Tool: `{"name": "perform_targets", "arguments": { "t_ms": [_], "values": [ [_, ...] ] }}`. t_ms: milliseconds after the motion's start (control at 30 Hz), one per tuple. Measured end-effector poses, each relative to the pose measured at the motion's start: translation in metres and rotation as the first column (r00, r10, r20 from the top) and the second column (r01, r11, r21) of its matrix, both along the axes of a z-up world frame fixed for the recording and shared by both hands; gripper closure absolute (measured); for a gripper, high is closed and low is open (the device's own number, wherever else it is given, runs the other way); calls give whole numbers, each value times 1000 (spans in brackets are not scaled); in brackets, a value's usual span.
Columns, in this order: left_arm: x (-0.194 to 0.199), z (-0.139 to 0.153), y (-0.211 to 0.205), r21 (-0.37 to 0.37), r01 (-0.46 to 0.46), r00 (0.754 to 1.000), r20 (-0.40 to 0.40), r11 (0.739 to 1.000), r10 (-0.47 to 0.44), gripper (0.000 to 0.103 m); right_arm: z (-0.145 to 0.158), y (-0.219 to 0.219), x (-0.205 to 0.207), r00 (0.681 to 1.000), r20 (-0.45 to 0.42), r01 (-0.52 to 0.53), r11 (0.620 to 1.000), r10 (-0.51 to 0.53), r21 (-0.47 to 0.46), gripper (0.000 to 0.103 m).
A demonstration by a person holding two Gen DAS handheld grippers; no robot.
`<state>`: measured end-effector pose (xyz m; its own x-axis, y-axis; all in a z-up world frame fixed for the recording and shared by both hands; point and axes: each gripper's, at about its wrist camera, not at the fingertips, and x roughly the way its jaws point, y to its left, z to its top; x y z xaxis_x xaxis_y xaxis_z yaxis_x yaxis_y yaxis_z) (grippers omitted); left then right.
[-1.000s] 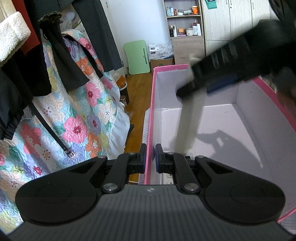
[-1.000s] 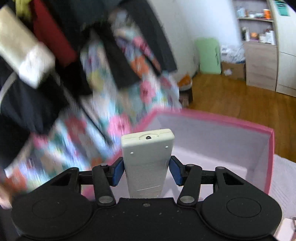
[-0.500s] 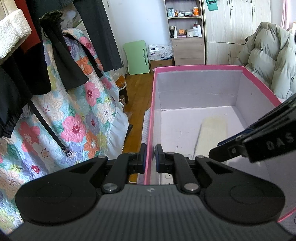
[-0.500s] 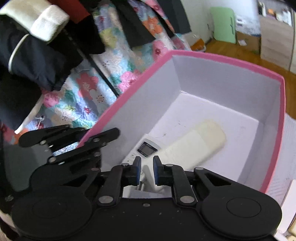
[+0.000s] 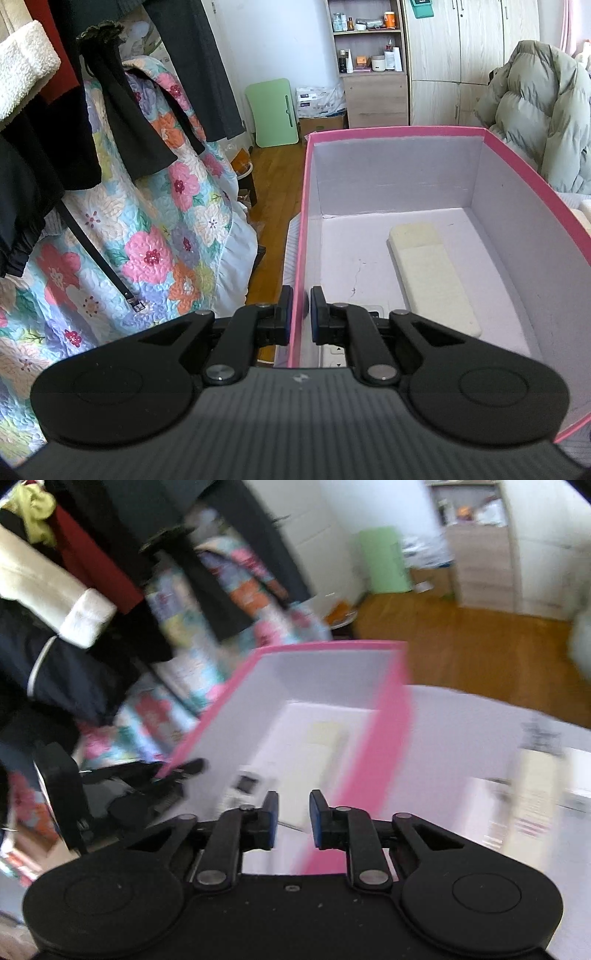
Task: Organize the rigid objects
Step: 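Grasp the cream remote with pink buttons with the right gripper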
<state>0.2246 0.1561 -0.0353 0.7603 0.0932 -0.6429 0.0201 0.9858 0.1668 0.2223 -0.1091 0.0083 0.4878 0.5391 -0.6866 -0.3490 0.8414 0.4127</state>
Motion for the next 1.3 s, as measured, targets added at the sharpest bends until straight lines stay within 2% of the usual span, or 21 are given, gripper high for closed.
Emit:
{"name": "perform_targets", "arguments": {
  "t_ms": [67, 133, 267, 333, 467, 567, 700, 833, 933, 1033, 1133, 1300],
  "values": [
    [0, -1, -1, 12, 2, 1000, -2, 1000, -2, 94, 0, -22, -14, 998, 0, 59, 997, -59, -55, 71],
    [0, -1, -1, 18, 2, 1000, -2, 1000, -2, 94, -7, -41, -24, 993, -15, 115, 988, -117, -108, 70],
    [-1, -2, -4, 29, 0, 1000, -1, 1000, 0, 94, -39, -69, -38, 969, -69, 219, 955, -236, -201, 65],
    [-1, -2, -3, 33, -2, 1000, -2, 999, 2, 94, -56, -75, -42, 955, -84, 255, 935, -283, -245, 60],
    [-1, -3, -5, 37, -5, 1000, -2, 999, 5, 93, -84, -77, -49, 939, -117, 282, 921, -322, -270, 52],
    [-1, -3, -5, 36, -3, 1000, -5, 999, 3, 94, -96, -67, -49, 932, -82, 311, 893, -354, -325, 47],
    [-1, -4, -8, 57, 1, 1000, -11, 998, 0, 93, -99, -56, -45, 942, -57, 288, 886, -330, -363, 42],
    [1, -3, -9, 62, -2, 1000, -15, 998, 3, 93, -108, -56, -35, 941, -83, 276, 888, -327, -367, 36],
    [1, -3, -9, 68, -3, 1000, -14, 998, 4, 93, -111, -57, -32, 951, -43, 266, 883, -305, -386, 38],
    [1, -3, -8, 67, -3, 1000, -15, 998, 4, 93, -110, -63, -36, 954, -45, 260, 894, -296, -364, 39],
    [2, -3, -7, 72, -2, 1000, -12, 997, 3, 93, -104, -63, -47, 957, -24, 257, 886, -288, -385, 39],
    [2, -2, -9, 71, -3, 1000, -11, 997, 4, 93, -108, -66, -47, 952, -50, 262, 887, -303, -381, 39]
  ]
}}
